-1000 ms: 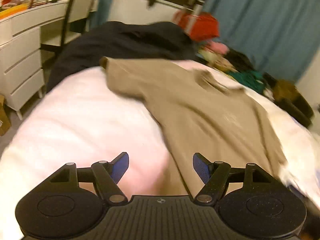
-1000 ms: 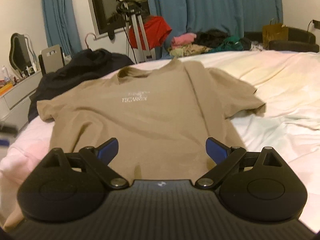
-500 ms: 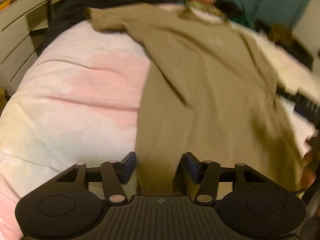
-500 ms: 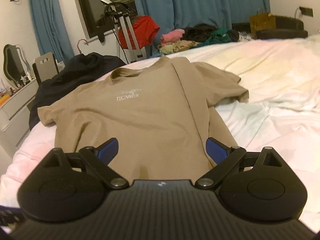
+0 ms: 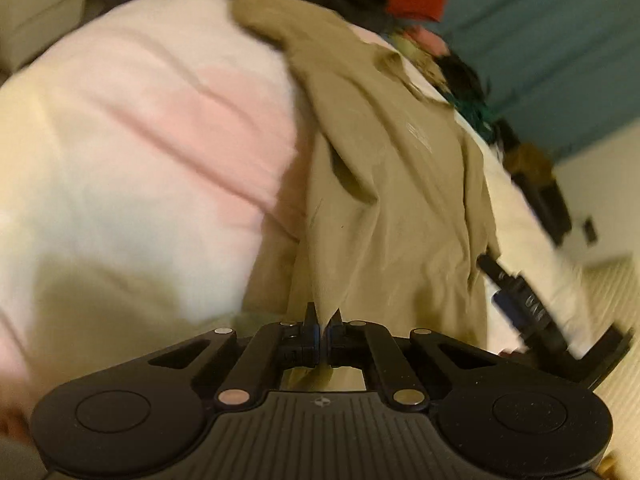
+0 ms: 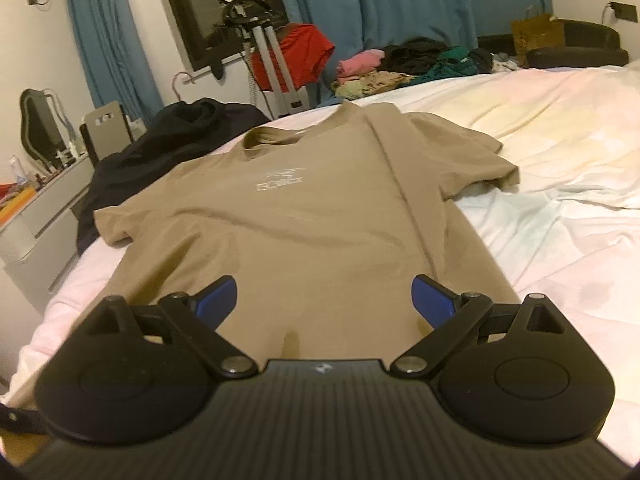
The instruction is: Fold clothes
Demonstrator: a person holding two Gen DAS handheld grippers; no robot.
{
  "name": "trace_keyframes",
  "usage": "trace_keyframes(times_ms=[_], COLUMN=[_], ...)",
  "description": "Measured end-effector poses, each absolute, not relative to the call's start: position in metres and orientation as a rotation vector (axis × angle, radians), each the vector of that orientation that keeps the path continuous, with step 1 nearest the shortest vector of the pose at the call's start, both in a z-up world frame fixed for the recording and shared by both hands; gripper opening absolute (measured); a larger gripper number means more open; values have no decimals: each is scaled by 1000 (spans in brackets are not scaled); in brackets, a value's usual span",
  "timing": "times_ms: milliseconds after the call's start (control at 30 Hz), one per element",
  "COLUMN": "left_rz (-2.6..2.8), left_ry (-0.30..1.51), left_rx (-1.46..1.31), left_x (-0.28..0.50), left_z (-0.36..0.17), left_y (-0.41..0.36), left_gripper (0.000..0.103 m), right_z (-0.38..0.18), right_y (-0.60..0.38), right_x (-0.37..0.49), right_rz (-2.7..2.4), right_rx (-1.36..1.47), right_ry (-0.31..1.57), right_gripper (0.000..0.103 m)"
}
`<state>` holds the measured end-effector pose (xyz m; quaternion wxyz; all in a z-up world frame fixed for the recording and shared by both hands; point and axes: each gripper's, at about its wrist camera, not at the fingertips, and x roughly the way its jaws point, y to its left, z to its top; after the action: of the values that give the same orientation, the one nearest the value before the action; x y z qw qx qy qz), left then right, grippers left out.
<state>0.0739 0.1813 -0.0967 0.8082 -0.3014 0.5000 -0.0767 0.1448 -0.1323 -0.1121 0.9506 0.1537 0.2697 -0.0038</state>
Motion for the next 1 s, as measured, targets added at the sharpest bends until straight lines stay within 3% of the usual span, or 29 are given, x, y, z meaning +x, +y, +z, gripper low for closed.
trace_keyframes(times_ms=[267, 333, 400, 467, 533, 633, 733, 867, 1000], left_rz=[115, 110, 99, 79, 55, -2, -71, -154, -197], left_ry=[1175, 1162, 1121, 1061, 996, 879, 772, 692, 644], left_rx=[-388, -308, -254, -205, -152, -100, -88, -140, -175], left_x=[92, 94, 90, 85, 82, 84, 95, 115, 124], left_z=[-102, -98, -89, -78, -65, -46, -28, -22, -32], left_y=[172, 163, 155, 147, 138, 118, 94, 57, 24], left_gripper=[6, 19, 54, 65, 67, 84, 86, 97, 97], right_z=[-106, -102, -98, -92, -87, -80, -74, -67, -68], right_y=[-117, -119, -122, -125, -128, -132, -138, -156, -203], right_x=[143, 141, 140, 139, 138, 136, 133, 132, 140], right_rz=[32, 29, 26, 22, 18, 10, -3, -23, -34], right_rx=[255, 255, 262, 269, 271, 264, 249, 244, 427], right_ry=[530, 515, 496, 474, 451, 418, 374, 317, 323], right_gripper=[96, 96, 96, 96, 96, 96, 96, 96, 96])
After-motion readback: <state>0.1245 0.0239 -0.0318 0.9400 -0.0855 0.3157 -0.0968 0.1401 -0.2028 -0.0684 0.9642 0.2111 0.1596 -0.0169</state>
